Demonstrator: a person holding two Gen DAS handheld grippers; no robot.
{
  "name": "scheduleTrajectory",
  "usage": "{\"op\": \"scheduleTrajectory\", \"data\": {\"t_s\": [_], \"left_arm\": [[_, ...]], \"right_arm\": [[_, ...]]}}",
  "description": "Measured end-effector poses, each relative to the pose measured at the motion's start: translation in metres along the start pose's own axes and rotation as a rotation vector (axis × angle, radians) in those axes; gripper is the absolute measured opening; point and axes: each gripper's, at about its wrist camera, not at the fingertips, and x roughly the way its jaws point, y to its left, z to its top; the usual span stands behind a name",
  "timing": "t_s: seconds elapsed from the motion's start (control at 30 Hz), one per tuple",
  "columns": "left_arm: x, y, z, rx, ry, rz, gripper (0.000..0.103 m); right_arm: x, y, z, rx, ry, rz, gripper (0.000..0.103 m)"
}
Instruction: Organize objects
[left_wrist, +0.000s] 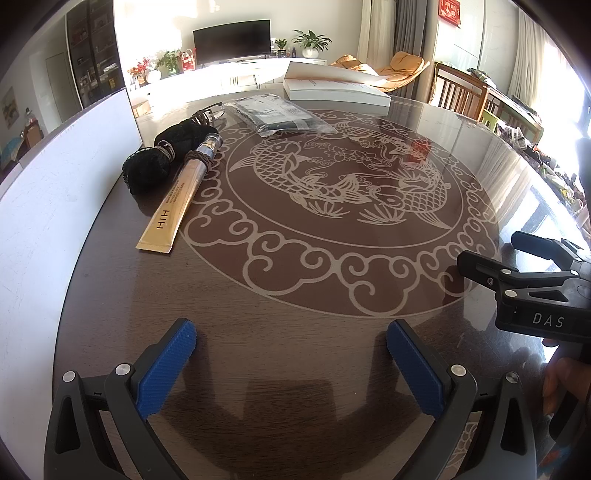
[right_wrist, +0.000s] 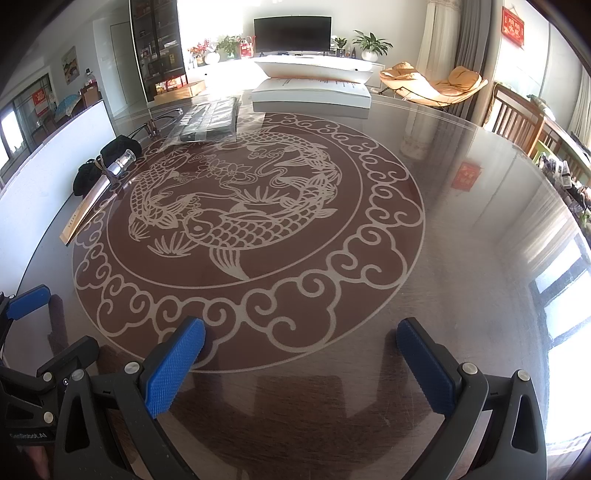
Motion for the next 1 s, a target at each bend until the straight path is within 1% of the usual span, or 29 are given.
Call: {"op": "scheduleTrajectory", "data": {"t_s": [0.33,0.37,0.43,0.47,0.5,0.53,0.57,0.6,0.63,0.67,0.73,0.8,0.87,0.93,0.97,1.0], "left_arm": [[0.001,0.000,0.000,0.001,0.002,0.000,0.103],[0.001,0.000,0.001,0.004,0.008,0.000,0.103],[-0.001,0.001,0.006,0.019,0.056,-0.016,0.103],[-0.007,0.004,0.011,0.025,0.043,-0.022,0.103],[-0.014,0.007,0.019,0.037,0.010,-0.012,0.103],[-0.021,0.011,0.030,0.055,-0.029,0.015,0.103],[-0.024,0.016,0.042,0.073,-0.058,0.057,0.103],[-0.023,0.023,0.056,0.079,-0.067,0.099,0.103],[-0.018,0.032,0.069,0.073,-0.055,0.120,0.103],[-0.009,0.042,0.081,0.055,-0.035,0.121,0.103],[0.009,0.063,0.099,-0.001,0.009,0.096,0.103],[0.029,0.076,0.106,-0.037,0.053,0.074,0.103],[0.046,0.081,0.107,-0.047,0.088,0.069,0.103],[0.056,0.082,0.104,-0.037,0.092,0.054,0.102],[0.059,0.080,0.102,-0.031,0.090,0.050,0.098],[0.062,0.079,0.101,-0.025,0.087,0.047,0.086]], "right_arm": [[0.000,0.000,0.000,-0.001,-0.001,0.001,0.103],[0.000,0.000,0.000,-0.002,-0.001,0.001,0.103],[0.000,0.000,0.000,-0.002,-0.001,0.001,0.103],[0.000,0.000,0.000,-0.002,-0.001,0.001,0.103],[0.000,0.000,0.000,-0.002,-0.001,0.001,0.103],[0.000,0.000,0.000,-0.002,-0.001,0.001,0.103],[0.000,0.000,0.000,-0.002,-0.001,0.001,0.103],[0.000,0.000,0.000,-0.002,-0.001,0.001,0.103],[0.000,0.000,0.000,-0.002,-0.001,0.001,0.103],[0.000,0.000,0.000,-0.002,-0.001,0.001,0.103],[0.000,0.000,0.000,-0.002,-0.001,0.001,0.103],[0.000,0.000,0.000,-0.002,-0.001,0.001,0.103],[0.000,0.000,0.000,-0.002,-0.001,0.001,0.103],[0.000,0.000,0.000,-0.002,-0.001,0.001,0.103],[0.000,0.000,0.000,-0.003,-0.001,0.002,0.103],[0.000,0.001,0.000,-0.005,-0.001,0.004,0.103]]}}
